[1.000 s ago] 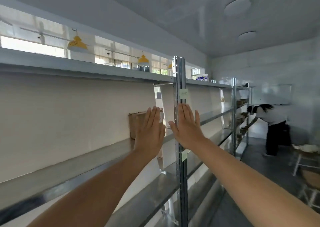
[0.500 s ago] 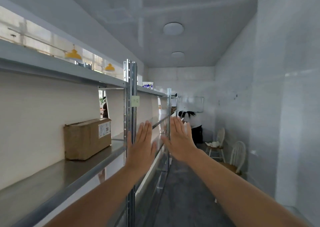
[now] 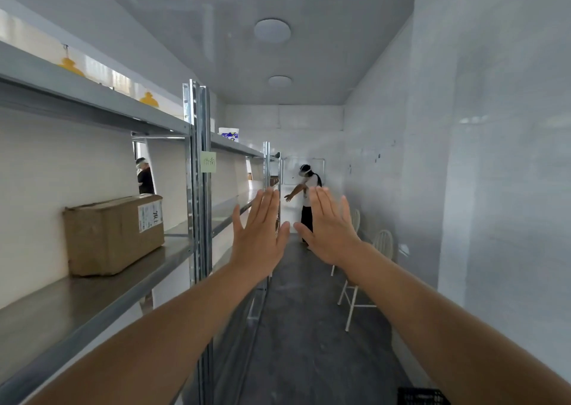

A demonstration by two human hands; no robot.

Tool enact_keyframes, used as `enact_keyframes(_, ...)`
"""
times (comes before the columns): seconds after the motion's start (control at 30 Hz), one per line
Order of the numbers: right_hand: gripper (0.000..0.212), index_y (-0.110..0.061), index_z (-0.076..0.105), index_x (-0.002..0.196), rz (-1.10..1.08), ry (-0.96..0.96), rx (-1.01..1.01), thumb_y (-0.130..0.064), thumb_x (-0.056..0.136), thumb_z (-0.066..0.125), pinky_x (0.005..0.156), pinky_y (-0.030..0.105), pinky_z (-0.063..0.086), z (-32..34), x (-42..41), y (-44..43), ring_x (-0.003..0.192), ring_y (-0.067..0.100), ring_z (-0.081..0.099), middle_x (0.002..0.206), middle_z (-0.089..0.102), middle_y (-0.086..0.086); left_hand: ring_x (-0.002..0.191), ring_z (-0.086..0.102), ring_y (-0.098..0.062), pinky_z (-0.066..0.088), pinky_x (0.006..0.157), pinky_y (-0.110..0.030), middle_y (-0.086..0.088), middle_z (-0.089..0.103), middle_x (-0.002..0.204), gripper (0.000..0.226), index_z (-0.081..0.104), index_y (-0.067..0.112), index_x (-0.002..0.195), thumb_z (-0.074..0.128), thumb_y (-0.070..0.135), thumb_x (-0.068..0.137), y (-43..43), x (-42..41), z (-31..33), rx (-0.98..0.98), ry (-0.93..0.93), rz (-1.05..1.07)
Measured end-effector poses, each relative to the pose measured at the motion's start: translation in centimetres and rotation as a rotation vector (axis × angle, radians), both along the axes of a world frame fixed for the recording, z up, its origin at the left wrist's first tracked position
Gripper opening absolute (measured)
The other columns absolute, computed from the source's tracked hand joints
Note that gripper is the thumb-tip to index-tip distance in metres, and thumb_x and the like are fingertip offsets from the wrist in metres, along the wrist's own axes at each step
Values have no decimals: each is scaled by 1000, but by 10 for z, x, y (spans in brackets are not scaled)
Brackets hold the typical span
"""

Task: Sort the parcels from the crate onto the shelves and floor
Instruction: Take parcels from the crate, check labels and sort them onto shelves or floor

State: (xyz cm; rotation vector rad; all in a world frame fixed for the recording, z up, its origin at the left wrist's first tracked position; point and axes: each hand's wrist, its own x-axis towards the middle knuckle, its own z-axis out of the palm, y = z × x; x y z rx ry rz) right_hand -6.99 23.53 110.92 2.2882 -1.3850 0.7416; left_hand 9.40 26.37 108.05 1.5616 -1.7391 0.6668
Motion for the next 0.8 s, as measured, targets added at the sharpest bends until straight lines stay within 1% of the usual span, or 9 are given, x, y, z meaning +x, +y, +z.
enact_keyframes(0.13, 86, -9, -17, 154, 7, -29, 42, -57, 100, 29, 118, 47, -14, 5, -17, -13, 149, 18, -20, 163, -18, 3, 148, -19, -6, -9, 120, -51, 10, -13, 163, 64, -9, 24, 156, 21, 47, 104, -13, -15, 5, -2, -42, -15)
enact_keyframes(0.2, 88, -9, -17, 154, 31, -42, 63, -61, 98, 27, 119, 48, -14, 3, -24, -21, 149, 18, -21, 163, -19, 3, 147, -20, -6, -11, 120, -50, 10, -13, 163, 64, -10, 25, 156, 21, 46, 104, -23, -24, 9, -1, -22, -16)
enact_keyframes(0.3, 87, -9, -20, 153, 39, -19, 95, -61, 99, 24, 119, 48, -16, -1, -38, -38, 148, 16, -24, 162, -22, 3, 148, -19, -6, -10, 120, -51, 10, -12, 164, 64, -10, 25, 156, 20, 45, 103, -41, -39, 13, -2, -2, -15)
enact_keyframes(0.43, 90, -10, -21, 153, 66, -70, 149, -62, 98, 28, 114, 44, -22, -1, -58, -67, 147, 15, -26, 162, -24, 2, 148, -18, -6, -12, 120, -49, 10, -11, 164, 63, -8, 24, 156, 20, 45, 103, -66, -57, 14, -1, -52, -15)
enact_keyframes(0.57, 93, -11, -20, 153, 61, -29, 143, -62, 97, 33, 118, 49, -18, 2, -76, -101, 147, 14, -26, 162, -24, 1, 148, -16, -5, -13, 118, -48, 10, -10, 164, 63, -6, 23, 157, 20, 43, 103, -98, -75, 25, -16, -68, 2)
enact_keyframes(0.63, 93, -11, -20, 153, 72, -36, 133, -61, 97, 34, 118, 49, -17, 5, -85, -116, 147, 14, -25, 162, -23, 1, 149, -15, -6, -12, 118, -48, 9, -10, 164, 62, -6, 23, 156, 15, 44, 103, -114, -84, 31, -19, -68, 23)
enact_keyframes(0.8, 88, -11, -18, 154, 91, -31, 108, -59, 99, 31, 119, 50, -14, 12, -104, -153, 147, 14, -24, 163, -21, 2, 150, -13, -9, -7, 119, -50, 8, -8, 164, 65, -7, 24, 156, 4, 50, 97, -150, -103, 34, -37, -57, 52)
